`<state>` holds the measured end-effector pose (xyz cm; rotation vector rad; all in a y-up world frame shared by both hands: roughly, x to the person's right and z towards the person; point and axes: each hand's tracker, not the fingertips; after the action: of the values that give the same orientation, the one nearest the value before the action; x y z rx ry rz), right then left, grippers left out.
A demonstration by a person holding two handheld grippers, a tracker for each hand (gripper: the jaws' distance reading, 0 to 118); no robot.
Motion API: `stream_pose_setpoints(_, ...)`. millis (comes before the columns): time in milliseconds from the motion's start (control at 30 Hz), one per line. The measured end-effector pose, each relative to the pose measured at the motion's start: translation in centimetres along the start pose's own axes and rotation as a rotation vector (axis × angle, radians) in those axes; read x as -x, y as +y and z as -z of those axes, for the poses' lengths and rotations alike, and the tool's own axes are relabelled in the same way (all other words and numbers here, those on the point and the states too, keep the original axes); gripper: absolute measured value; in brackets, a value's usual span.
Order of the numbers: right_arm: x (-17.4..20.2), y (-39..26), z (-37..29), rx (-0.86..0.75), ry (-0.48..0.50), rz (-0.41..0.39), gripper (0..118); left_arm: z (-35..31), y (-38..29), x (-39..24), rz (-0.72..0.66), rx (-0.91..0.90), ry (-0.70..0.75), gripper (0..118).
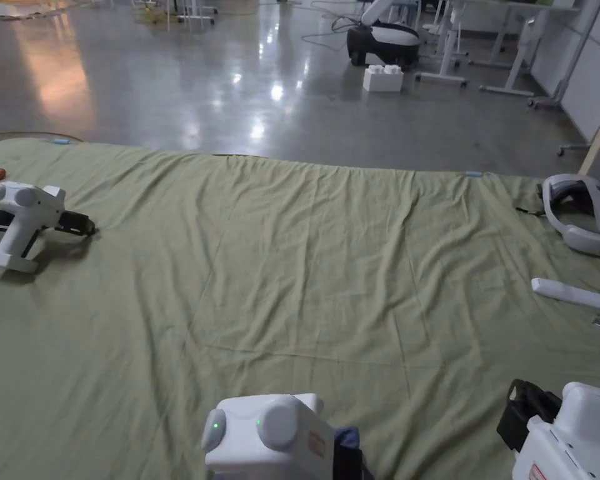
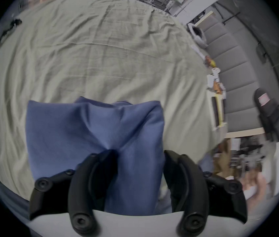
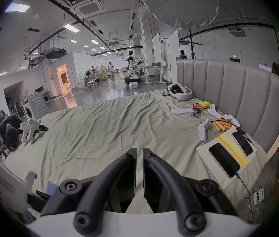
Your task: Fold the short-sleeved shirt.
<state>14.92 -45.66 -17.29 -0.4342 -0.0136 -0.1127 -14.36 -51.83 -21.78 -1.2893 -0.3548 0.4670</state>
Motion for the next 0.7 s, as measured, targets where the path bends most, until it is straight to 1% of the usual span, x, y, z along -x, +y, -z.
stream_pose_setpoints(100,-0.2,0.0,-0.1,0.001,-0.005,-0.007,10,-2.7,0.1,0.3,-0.006,-0.065,-0.014,69)
stream_pose_setpoints(233,-0.4,0.2,-0.2,0.003,-0.006,-0.005,10,-6.1,0.0,1.9,-0.048,-0.140,-0.084,68)
stream_pose_setpoints(267,-0.4,0.2,-0.2,0.004,-0.006,-0.005,10,-6.4,-0.1,2.3,-0.043,-0.158,-0.076,67)
stream_pose_setpoints(367,-0.4,0.3,-0.1,0.008,-0.001,-0.003,10,-5.3,0.0,3.0,-0.030,-0.164,-0.006,40)
stream_pose_setpoints(400,-0.3,0.3,-0.1,0.009,0.000,-0.003,10,-4.7,0.1,3.3,-0.039,-0.150,-0.017,40)
stream_pose_setpoints(433,-0.3,0.2,-0.1,0.010,0.001,-0.004,10,-4.0,0.1,3.6,-0.048,-0.130,-0.044,21)
stream_pose_setpoints(500,-0.1,0.2,-0.1,0.013,0.004,-0.005,10,-2.3,-0.1,3.6,-0.033,-0.089,-0.103,19)
stream_pose_setpoints(633,0.0,0.2,-0.2,0.019,0.009,-0.020,10,1.6,-0.6,3.0,-0.014,-0.031,-0.164,19)
stream_pose_setpoints(700,-0.1,0.1,-0.2,0.026,0.011,-0.025,10,3.6,-0.8,3.0,0.008,-0.037,-0.119,19)
